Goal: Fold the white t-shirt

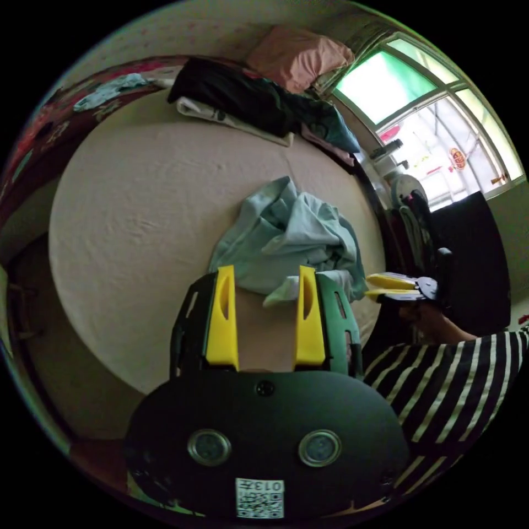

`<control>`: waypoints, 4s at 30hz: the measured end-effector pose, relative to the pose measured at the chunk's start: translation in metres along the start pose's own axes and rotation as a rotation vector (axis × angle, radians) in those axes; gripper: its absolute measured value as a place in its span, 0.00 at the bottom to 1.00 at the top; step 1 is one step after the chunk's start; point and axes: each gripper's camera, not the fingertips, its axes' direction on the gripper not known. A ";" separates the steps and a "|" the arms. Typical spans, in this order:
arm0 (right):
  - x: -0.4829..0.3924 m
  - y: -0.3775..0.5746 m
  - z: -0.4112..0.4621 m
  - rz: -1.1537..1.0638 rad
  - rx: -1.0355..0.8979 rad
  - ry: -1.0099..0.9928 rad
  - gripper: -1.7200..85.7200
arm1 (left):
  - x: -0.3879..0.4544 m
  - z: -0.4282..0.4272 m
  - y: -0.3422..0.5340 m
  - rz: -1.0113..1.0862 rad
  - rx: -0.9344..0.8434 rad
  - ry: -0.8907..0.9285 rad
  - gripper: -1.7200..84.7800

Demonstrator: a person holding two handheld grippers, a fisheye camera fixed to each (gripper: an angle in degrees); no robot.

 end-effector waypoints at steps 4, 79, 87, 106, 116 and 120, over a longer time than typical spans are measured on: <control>0.009 -0.008 0.021 0.036 -0.018 -0.066 0.06 | 0.001 0.021 -0.005 0.028 -0.028 -0.063 0.04; 0.087 -0.050 -0.353 -0.354 1.128 0.087 0.05 | 0.138 -0.062 0.057 0.599 0.568 0.419 0.03; 0.064 -0.236 -0.120 -0.381 0.554 -0.264 0.06 | 0.011 -0.019 0.084 -0.072 0.457 0.253 0.03; 0.168 -0.180 -0.033 -0.100 0.107 0.086 0.11 | -0.058 -0.031 0.029 -0.234 0.225 -0.297 0.10; 0.173 -0.166 0.027 -0.059 -0.011 0.119 0.09 | -0.028 0.048 -0.153 0.034 -0.032 -0.410 0.12; 0.159 -0.172 0.040 -0.125 -0.067 0.172 0.05 | -0.014 0.067 -0.176 0.084 -0.074 -0.438 0.10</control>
